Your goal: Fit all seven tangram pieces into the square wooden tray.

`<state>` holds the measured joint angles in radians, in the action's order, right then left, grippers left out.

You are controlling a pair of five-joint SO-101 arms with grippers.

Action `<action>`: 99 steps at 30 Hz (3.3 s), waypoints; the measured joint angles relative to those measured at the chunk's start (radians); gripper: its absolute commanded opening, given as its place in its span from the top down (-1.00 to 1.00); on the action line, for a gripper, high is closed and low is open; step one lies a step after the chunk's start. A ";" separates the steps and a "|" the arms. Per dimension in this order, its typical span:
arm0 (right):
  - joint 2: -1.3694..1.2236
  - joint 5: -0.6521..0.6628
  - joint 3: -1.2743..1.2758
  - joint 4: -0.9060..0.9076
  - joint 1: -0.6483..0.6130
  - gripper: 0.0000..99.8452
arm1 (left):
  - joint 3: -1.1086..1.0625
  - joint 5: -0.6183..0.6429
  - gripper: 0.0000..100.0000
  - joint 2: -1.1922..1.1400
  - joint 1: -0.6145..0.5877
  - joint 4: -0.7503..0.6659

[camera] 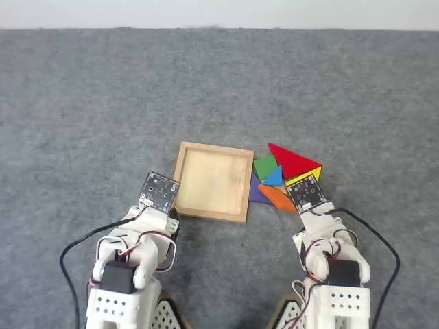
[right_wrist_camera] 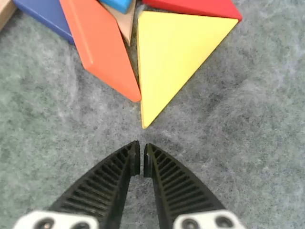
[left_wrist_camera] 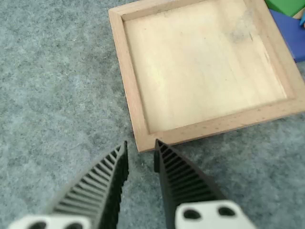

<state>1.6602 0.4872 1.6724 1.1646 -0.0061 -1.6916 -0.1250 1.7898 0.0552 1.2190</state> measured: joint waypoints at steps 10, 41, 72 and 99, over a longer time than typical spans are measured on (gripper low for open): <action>0.000 0.000 0.000 0.000 0.000 0.95 | 0.000 0.000 0.82 0.000 0.000 0.000; 0.000 0.000 0.000 0.000 0.000 0.95 | 0.000 0.000 0.82 0.000 0.000 0.000; -0.112 0.068 -0.276 -0.107 -0.020 0.94 | 0.000 0.000 0.82 0.000 0.000 0.000; -1.514 -0.532 -0.941 -0.227 -0.190 0.33 | 0.000 0.000 0.82 0.000 0.000 0.000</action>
<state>0.1458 -0.0453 0.7319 0.9375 -0.1964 -1.6916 -0.1250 1.7898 0.0552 1.2190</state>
